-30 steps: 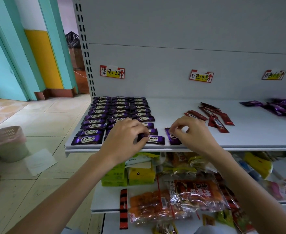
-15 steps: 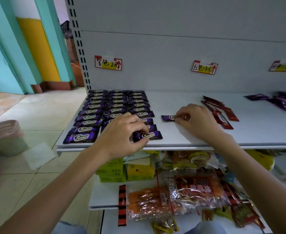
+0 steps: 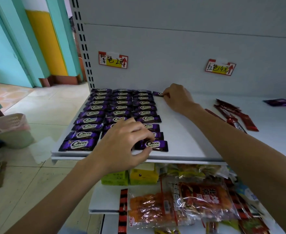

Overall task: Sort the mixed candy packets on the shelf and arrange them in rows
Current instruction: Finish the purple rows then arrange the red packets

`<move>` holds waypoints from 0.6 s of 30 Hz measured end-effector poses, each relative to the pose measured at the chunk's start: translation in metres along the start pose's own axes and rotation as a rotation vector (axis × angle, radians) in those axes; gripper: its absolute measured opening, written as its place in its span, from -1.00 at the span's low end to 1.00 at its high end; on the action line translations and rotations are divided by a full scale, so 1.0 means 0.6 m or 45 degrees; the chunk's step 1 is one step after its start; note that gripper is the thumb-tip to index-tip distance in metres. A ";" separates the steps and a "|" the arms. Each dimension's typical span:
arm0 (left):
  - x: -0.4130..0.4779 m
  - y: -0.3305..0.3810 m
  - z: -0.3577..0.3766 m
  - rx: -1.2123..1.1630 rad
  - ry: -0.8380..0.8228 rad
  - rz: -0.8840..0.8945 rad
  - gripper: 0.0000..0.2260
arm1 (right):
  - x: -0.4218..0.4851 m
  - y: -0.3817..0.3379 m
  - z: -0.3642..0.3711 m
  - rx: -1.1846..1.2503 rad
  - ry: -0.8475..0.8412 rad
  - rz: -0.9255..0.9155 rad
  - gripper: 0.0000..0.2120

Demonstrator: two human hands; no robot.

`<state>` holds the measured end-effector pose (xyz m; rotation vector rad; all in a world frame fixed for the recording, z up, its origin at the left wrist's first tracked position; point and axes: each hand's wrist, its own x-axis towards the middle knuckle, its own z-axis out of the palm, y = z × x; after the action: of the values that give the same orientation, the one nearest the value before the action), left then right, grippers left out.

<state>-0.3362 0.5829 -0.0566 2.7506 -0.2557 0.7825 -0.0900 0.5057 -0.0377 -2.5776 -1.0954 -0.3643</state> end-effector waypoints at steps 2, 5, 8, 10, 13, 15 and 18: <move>0.001 0.001 -0.001 0.008 -0.011 0.004 -0.76 | 0.009 0.001 0.004 -0.010 -0.016 -0.002 -0.72; 0.000 0.003 -0.003 -0.003 -0.017 -0.012 -0.76 | 0.016 0.000 0.009 -0.061 -0.070 -0.052 -0.69; 0.000 0.004 -0.004 -0.037 -0.009 -0.040 -0.75 | 0.016 0.004 0.010 -0.057 -0.078 -0.082 -0.67; 0.001 0.003 -0.005 -0.057 0.015 -0.055 -0.74 | 0.013 0.010 0.004 0.023 -0.065 -0.081 -0.67; 0.005 0.004 -0.011 -0.051 0.043 -0.077 -0.74 | -0.001 0.031 -0.020 0.119 -0.050 -0.036 -0.65; 0.013 0.008 -0.016 -0.031 0.060 -0.093 -0.72 | -0.019 0.059 -0.046 0.145 -0.034 0.022 -0.66; 0.031 0.023 -0.017 -0.059 0.075 -0.136 -0.66 | -0.069 0.116 -0.088 0.145 -0.032 0.124 -0.66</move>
<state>-0.3289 0.5713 -0.0354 2.6685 -0.1129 0.8177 -0.0729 0.4129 -0.0166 -2.5297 -0.9655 -0.2397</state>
